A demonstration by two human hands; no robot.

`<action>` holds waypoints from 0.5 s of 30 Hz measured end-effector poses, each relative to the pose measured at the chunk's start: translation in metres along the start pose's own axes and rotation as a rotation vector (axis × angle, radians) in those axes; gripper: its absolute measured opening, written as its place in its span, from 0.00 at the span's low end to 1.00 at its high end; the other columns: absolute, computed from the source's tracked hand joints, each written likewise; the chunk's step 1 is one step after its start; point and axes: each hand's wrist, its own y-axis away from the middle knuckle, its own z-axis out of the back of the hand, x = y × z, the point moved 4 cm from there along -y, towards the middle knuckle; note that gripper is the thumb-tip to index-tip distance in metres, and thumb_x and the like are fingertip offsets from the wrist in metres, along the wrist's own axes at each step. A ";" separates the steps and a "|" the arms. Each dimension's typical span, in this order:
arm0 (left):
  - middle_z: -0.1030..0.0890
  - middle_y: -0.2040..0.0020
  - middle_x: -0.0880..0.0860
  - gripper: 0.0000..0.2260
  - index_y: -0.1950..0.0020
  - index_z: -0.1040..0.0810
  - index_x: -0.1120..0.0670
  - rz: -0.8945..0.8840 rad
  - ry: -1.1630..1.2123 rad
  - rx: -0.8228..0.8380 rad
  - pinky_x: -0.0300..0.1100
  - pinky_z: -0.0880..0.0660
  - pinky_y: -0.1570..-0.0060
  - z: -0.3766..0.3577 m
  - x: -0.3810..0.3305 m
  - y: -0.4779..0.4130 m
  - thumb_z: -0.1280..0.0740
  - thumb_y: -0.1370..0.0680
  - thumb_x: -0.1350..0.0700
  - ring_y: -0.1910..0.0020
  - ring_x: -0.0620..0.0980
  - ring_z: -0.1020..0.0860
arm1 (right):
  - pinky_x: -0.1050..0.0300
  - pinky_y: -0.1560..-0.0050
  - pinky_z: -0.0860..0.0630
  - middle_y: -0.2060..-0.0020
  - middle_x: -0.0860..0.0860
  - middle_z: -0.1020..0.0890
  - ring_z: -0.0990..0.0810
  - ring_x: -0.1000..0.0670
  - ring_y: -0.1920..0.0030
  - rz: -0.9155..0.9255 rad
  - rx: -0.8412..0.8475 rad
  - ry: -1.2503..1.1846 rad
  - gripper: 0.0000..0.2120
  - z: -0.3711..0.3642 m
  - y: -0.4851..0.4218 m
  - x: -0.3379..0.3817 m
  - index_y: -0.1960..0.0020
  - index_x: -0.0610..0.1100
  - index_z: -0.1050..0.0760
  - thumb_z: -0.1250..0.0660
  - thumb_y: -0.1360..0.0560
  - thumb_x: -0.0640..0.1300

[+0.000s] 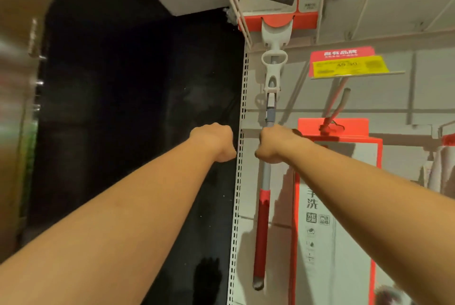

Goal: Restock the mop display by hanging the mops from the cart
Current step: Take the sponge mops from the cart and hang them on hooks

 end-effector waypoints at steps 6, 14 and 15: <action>0.21 0.48 0.51 0.13 0.39 0.23 0.52 0.147 -0.084 0.078 0.45 0.31 0.57 -0.008 0.018 0.067 0.37 0.22 0.51 0.55 0.51 0.25 | 0.53 0.56 0.28 0.55 0.46 0.23 0.25 0.44 0.56 0.114 0.034 -0.078 0.07 -0.019 0.043 0.032 0.51 0.43 0.27 0.38 0.26 0.46; 0.22 0.48 0.52 0.13 0.38 0.24 0.53 0.296 -0.156 0.145 0.44 0.30 0.56 -0.006 0.041 0.150 0.37 0.21 0.51 0.54 0.50 0.25 | 0.54 0.58 0.28 0.63 0.49 0.27 0.24 0.45 0.58 0.277 0.077 -0.187 0.08 -0.022 0.098 0.090 0.49 0.44 0.26 0.39 0.26 0.44; 0.22 0.49 0.52 0.13 0.38 0.24 0.53 0.310 -0.164 0.151 0.44 0.30 0.56 -0.004 0.044 0.160 0.37 0.21 0.51 0.54 0.51 0.25 | 0.54 0.58 0.29 0.63 0.49 0.27 0.24 0.45 0.58 0.295 0.081 -0.202 0.07 -0.023 0.104 0.098 0.50 0.44 0.27 0.39 0.26 0.44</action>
